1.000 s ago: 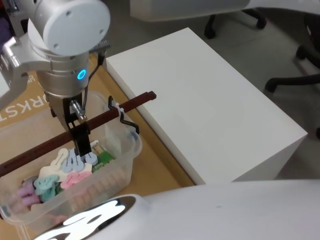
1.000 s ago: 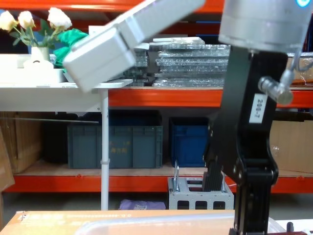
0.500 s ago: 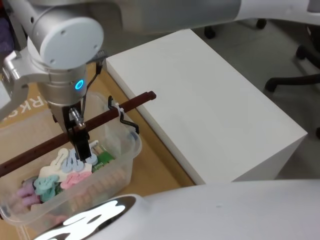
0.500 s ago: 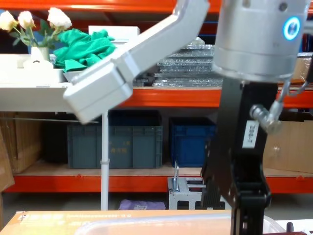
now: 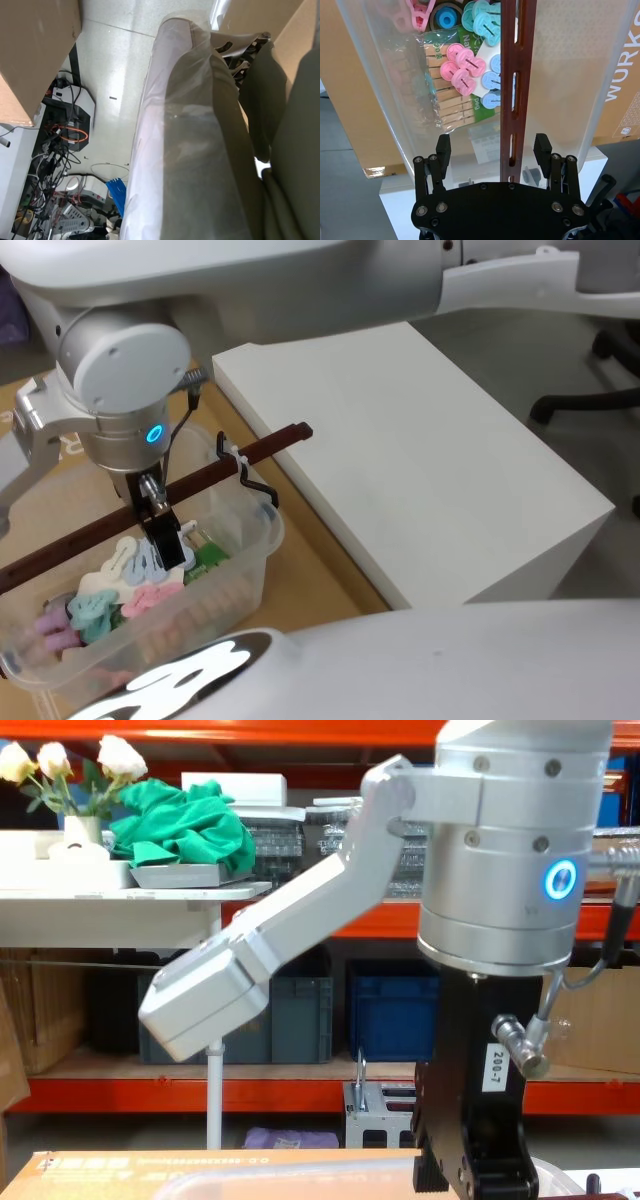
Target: Use one hand to grasp the basket and place it at the designated location.
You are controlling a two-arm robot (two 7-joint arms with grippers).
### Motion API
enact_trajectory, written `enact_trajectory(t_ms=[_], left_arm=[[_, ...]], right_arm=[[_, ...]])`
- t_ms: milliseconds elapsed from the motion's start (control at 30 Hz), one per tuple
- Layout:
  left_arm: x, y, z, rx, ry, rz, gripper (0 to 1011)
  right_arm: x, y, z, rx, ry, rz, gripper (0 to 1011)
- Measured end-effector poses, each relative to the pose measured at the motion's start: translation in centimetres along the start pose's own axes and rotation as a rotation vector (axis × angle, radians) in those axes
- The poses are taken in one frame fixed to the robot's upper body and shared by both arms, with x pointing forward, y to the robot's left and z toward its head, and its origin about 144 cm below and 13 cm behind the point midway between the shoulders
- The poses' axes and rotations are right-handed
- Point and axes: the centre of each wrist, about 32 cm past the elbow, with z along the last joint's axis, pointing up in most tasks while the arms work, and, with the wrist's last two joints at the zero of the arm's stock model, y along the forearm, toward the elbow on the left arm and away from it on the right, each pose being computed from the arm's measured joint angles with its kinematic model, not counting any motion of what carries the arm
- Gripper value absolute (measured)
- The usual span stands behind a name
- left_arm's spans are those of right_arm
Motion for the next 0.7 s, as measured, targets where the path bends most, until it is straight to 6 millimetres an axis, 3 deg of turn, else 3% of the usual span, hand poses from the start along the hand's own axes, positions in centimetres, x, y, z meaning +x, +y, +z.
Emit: enact_trajectory(t_ms=[700], left_arm=[[0.00,0.00,0.00,0.000,0.000,0.000,0]], right_arm=[[0.50,1.00,-0.34,0.025,-0.002,-0.011,1000]])
